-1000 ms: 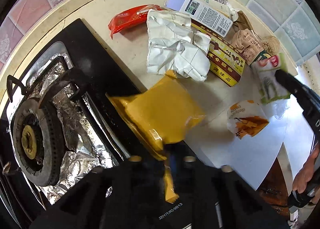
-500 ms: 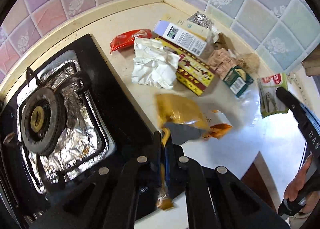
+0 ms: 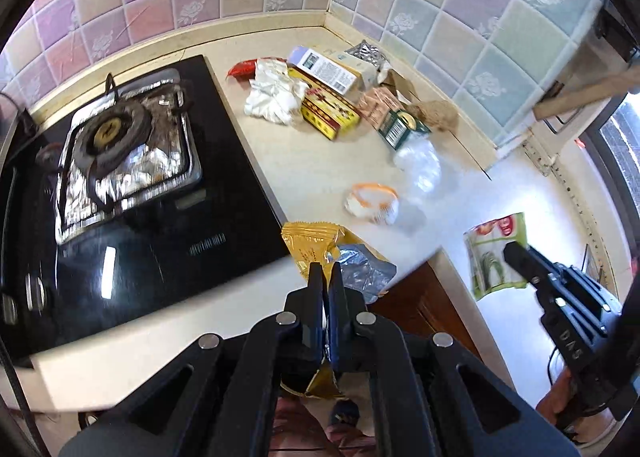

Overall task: Collect trash
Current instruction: 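Carry both held items down over the floor trash bin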

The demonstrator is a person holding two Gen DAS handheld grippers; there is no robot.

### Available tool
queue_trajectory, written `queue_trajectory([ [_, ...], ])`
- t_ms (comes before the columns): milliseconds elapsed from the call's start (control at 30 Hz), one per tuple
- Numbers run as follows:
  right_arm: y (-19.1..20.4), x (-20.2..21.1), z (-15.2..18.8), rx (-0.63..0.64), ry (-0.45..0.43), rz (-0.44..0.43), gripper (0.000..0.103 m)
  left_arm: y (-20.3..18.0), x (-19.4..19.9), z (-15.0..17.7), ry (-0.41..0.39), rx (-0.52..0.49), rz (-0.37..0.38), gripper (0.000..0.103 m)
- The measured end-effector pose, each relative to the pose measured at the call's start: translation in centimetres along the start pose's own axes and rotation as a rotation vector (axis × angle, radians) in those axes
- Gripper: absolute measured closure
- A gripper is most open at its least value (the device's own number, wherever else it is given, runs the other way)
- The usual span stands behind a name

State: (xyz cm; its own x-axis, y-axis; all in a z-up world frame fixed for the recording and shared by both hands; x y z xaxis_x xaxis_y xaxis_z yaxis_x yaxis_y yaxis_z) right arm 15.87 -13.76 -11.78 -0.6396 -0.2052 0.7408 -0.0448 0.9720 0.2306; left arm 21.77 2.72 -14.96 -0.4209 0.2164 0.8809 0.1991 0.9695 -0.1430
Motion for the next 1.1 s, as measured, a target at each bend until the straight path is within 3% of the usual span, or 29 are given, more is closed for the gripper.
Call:
queue_trajectory([
  [233,0.6,-0.9,8.0,0.012,0.139,-0.063,0.096,-3.1,1.0,7.7,0.044,0.029,0.041,0.103],
  [433,0.6,-3.3,14.3,0.002,0.248,-0.072,0.096,-5.1,-1.5,13.7,0.136,0.011,0.060,0.103],
  [767,-1.1,-9.8,24.9,-0.049,0.397,-0.019,0.096,-3.2,-13.1,22.2,0.310,0.024,0.041,0.103],
  [1100,-5.0,-18.2,32.6,-0.131,0.474,0.059,0.096,-1.5,-24.6,27.2,0.418,0.026,0.057,0.103],
])
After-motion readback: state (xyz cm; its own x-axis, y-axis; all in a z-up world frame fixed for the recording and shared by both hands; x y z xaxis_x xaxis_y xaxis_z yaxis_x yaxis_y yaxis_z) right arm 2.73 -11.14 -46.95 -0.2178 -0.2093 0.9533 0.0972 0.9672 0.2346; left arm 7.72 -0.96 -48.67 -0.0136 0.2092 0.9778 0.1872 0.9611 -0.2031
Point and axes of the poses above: each gripper's, at about its wrist camera, not at the fingertips, and x roughly against the way its jaws point, y to its left, z to its underside, the point moved 10 cm from there along -x, roughly the way its jaws point, and after that the axes turned 4 degrees about -z, right-handed, at the moved point
